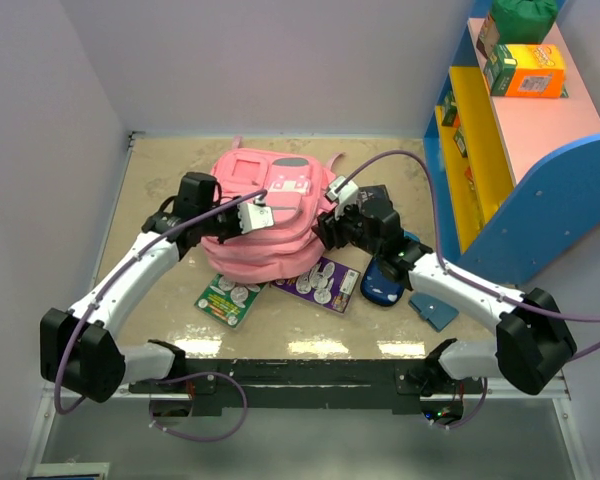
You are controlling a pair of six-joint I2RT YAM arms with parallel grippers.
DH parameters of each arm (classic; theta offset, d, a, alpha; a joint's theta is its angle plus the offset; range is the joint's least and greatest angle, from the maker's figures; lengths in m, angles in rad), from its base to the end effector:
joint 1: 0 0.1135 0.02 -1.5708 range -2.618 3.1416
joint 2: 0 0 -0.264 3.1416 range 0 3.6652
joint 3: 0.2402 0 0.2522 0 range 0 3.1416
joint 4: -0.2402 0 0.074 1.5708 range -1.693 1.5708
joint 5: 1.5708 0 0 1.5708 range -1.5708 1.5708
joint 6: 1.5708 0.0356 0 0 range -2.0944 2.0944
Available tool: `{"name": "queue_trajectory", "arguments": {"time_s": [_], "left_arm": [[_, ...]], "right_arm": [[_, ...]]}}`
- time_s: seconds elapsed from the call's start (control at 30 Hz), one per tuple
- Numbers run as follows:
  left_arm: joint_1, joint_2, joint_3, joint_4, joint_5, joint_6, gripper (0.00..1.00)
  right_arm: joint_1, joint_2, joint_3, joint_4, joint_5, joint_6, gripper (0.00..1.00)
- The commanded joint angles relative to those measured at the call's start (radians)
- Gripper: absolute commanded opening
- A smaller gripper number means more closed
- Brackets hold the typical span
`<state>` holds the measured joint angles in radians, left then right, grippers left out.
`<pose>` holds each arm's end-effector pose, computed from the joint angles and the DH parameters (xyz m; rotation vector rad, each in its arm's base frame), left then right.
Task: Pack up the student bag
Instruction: Unzip the student bag at the center of the board.
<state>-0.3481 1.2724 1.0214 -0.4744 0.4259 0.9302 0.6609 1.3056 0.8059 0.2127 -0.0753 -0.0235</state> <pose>0.2527 -0.1074 0.2925 1.4939 1.6489 -0.1729 0.2349 0.1860 0.2726 -0.6835 1.7603 0.5096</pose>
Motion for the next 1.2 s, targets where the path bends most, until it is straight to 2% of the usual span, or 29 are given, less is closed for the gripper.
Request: {"name": "queue_trajectory", "arguments": {"time_s": [0.0, 0.13, 0.53, 0.87, 1.17], "left_arm": [[0.006, -0.096, 0.010, -0.020, 0.149, -0.008, 0.00], [0.011, -0.105, 0.008, -0.035, 0.155, -0.031, 0.00], [0.018, -0.113, -0.009, -0.053, 0.148, -0.022, 0.00], [0.020, -0.131, -0.044, -0.064, 0.137, -0.008, 0.00], [0.020, -0.136, -0.038, -0.073, 0.139, -0.013, 0.00]], "right_arm": [[0.003, -0.019, -0.023, 0.106, -0.136, -0.064, 0.55], [0.005, -0.020, -0.040, 0.136, -0.138, -0.084, 0.58], [0.003, 0.103, 0.018, 0.166, -0.230, -0.078, 0.57], [-0.018, 0.083, 0.056, 0.134, -0.247, -0.087, 0.57], [-0.023, 0.153, 0.082, 0.145, -0.320, -0.076, 0.57]]}}
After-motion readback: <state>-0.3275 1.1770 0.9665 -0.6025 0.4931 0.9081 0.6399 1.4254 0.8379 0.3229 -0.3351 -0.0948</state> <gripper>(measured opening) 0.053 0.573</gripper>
